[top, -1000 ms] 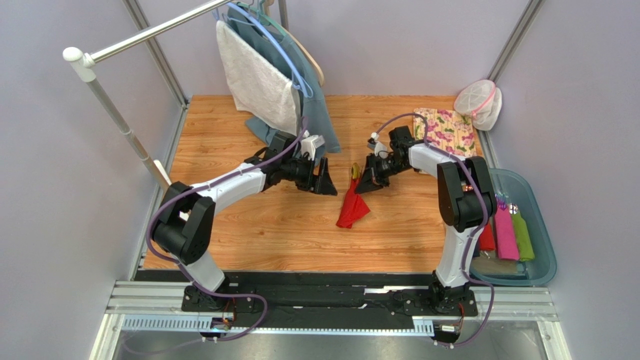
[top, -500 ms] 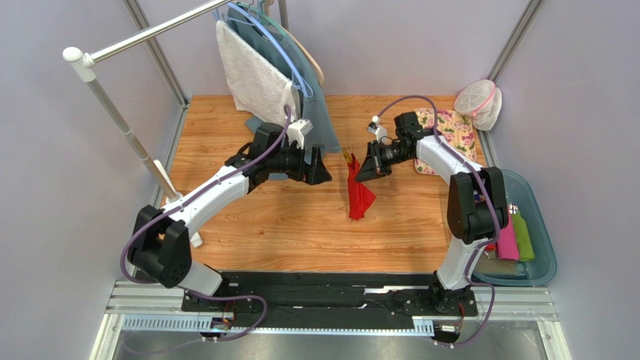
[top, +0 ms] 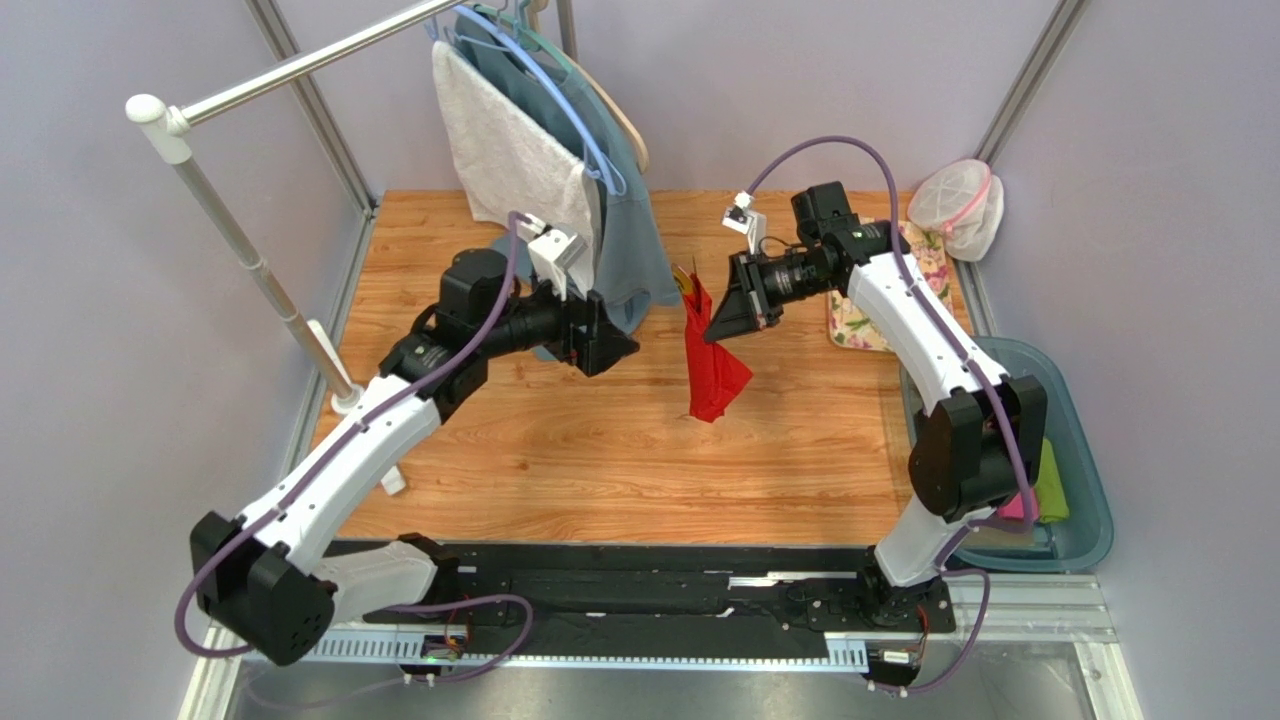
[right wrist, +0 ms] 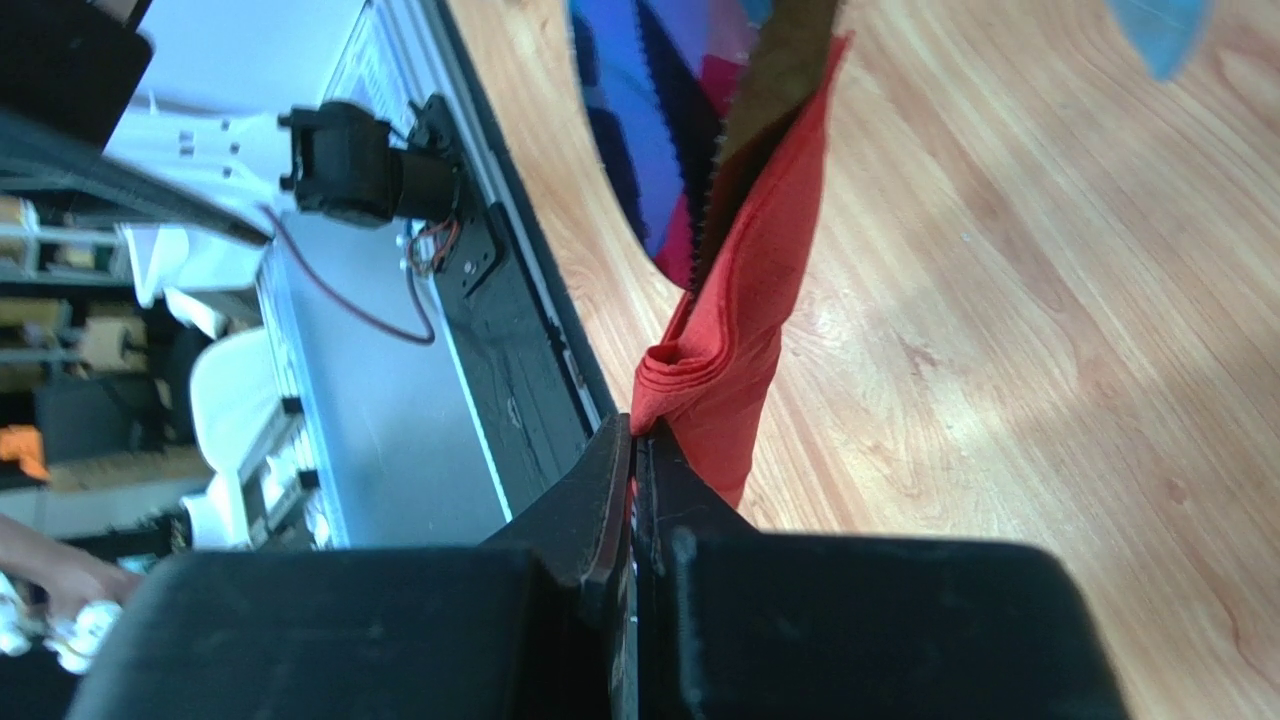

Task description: Place the utensils on the paper napkin and roll it up

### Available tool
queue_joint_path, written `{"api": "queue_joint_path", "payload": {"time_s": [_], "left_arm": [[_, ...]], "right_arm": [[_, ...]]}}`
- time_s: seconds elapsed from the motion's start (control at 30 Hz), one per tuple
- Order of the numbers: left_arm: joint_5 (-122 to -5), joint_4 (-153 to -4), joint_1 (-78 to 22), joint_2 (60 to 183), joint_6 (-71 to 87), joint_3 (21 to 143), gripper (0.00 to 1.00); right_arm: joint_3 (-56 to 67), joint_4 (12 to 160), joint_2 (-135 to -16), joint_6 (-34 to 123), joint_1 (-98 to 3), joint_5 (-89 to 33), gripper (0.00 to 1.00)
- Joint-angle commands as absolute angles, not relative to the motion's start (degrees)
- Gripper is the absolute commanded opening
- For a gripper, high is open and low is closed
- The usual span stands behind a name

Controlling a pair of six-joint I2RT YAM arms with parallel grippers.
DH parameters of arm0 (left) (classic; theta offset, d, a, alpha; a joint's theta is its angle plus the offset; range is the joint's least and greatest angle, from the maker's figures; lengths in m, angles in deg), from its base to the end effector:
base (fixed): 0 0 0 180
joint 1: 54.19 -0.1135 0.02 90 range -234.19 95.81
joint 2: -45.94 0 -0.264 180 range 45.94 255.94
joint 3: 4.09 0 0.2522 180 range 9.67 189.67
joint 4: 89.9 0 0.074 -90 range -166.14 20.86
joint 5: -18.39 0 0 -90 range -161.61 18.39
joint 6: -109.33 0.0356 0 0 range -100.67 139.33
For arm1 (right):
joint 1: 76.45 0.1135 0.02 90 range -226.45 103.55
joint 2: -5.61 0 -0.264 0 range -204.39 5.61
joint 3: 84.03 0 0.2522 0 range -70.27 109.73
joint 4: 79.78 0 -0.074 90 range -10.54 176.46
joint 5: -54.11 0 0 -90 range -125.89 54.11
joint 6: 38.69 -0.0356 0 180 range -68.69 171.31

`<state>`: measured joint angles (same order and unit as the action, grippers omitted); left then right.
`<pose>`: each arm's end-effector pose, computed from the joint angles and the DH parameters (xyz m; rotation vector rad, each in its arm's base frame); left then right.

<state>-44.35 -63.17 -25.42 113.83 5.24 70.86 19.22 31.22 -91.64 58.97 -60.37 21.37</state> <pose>0.2292 -0.1444 0.3535 0.5836 1.9049 -0.9488 0.3246 0.1247 0.3187 -0.8098 2.3076 1.3629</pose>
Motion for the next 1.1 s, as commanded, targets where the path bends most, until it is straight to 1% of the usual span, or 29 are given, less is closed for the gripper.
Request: {"api": "queue_joint_path", "payload": {"time_s": [0.0,0.1,0.2,0.23,0.27,0.37,0.43,0.53,0.6,0.63,0.7,0.73,0.87,1.07], "left_arm": [[-38.6,-60.3,-27.1,104.5,8.4,68.5,0.99],[-38.8,-61.6,-27.1,100.5,9.9,66.3,0.99],[-33.5,-66.5,-27.1,98.8,12.3,62.9,0.96],[-29.7,-68.6,-27.1,98.6,12.4,60.7,0.95],[-27.9,-72.7,-27.1,98.6,11.8,59.9,0.95],[-20.6,-78.0,-27.1,101.3,12.6,58.2,0.93],[-19.3,-79.6,-27.1,102.0,13.2,57.2,0.94],[-18.8,-91.0,-27.1,103.2,11.4,54.2,0.93],[-17.7,-94.7,-27.1,104.9,8.7,53.7,0.93],[-14.1,-96.9,-27.1,105.5,8.9,53.9,0.93],[-10.4,-99.6,-27.0,106.8,8.4,53.4,0.92],[-10.0,-102.5,-27.0,107.1,7.0,53.2,0.92],[-8.7,-106.1,-27.1,110.1,7.0,53.4,0.91],[-7.8,-117.2,-27.0,112.2,0.7,53.5,0.89]], "right_arm": [[25.2,25.5,-87.0,66.2,-58.7,25.3,0.0],[26.8,24.8,-85.3,67.4,-57.4,25.4,0.0],[28.6,23.4,-83.8,69.1,-55.2,24.9,0.0],[29.2,21.9,-83.6,69.8,-54.0,24.3,0.0],[30.2,21.0,-83.4,70.5,-53.3,23.9,0.0],[34.0,18.3,-83.2,73.2,-51.2,21.6,0.0],[35.9,17.3,-82.8,75.3,-49.3,18.8,0.0],[37.3,15.9,-82.2,77.0,-47.3,16.9,0.0],[38.1,15.6,-81.8,77.3,-45.8,15.3,0.0],[38.4,15.6,-81.8,77.3,-45.5,14.8,0.0],[39.1,15.8,-81.7,77.5,-44.3,13.3,0.0],[39.6,16.1,-81.6,77.2,-43.9,13.1,0.0],[40.7,16.6,-80.6,77.5,-41.8,11.3,0.0],[41.9,16.9,-80.0,79.3,-39.0,8.9,0.0]]}}
